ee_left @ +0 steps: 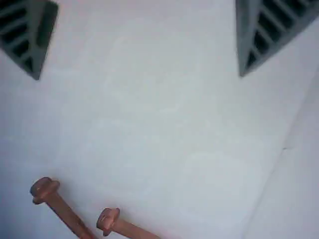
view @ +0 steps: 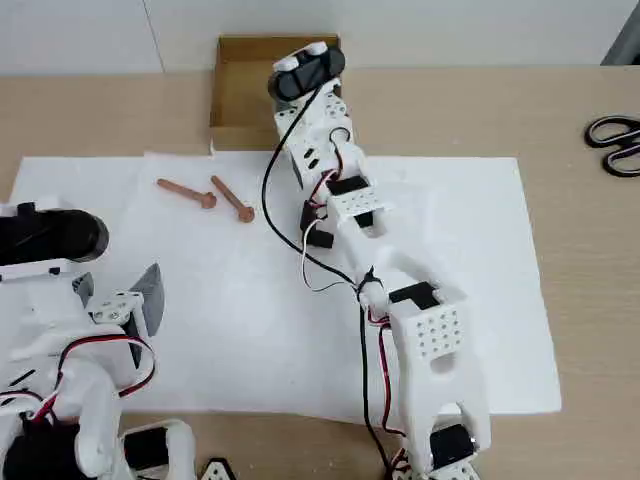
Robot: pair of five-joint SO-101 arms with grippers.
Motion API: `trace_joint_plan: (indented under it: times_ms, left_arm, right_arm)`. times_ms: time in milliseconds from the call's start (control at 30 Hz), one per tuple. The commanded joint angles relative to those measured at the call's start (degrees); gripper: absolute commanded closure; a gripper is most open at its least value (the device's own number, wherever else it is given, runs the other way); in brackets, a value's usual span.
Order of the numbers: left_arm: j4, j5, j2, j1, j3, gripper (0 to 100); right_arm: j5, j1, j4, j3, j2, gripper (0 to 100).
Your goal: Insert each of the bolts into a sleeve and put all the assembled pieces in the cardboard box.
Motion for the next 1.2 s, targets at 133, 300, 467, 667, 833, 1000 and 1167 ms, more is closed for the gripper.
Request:
trace_joint_plan:
  times_ms: [133,300,467,667,833,1000,1167]
  left_arm:
    - [0.26,-0.26,-0.26,-0.26,0.13,76]
    - [0.26,-0.26,-0.26,-0.26,0.13,76]
    - [0.26,-0.26,-0.26,-0.26,0.13,76]
    - [0.26,-0.26,-0.26,-0.26,0.13,76]
    - [0.26,-0.26,-0.26,-0.26,0.13,76]
    - [0.26,-0.26,-0.26,-0.26,0.13,76]
    - [0.26,-0.26,-0.26,-0.26,0.22,76]
  right_arm:
    - [0.53,-0.13,-2.59,-4.22,1.71,99.5]
    - [0.53,0.04,-2.68,-4.31,3.12,99.5]
    - [0.53,0.04,-2.68,-4.31,3.56,99.5]
    - [0.53,0.57,-2.68,-4.31,3.74,99.5]
    - [0.53,1.45,-2.68,-4.31,3.21,99.4]
    - [0.53,1.54,-2.77,-4.31,3.12,99.5]
    - [0.53,1.63,-4.62,-5.54,3.12,99.5]
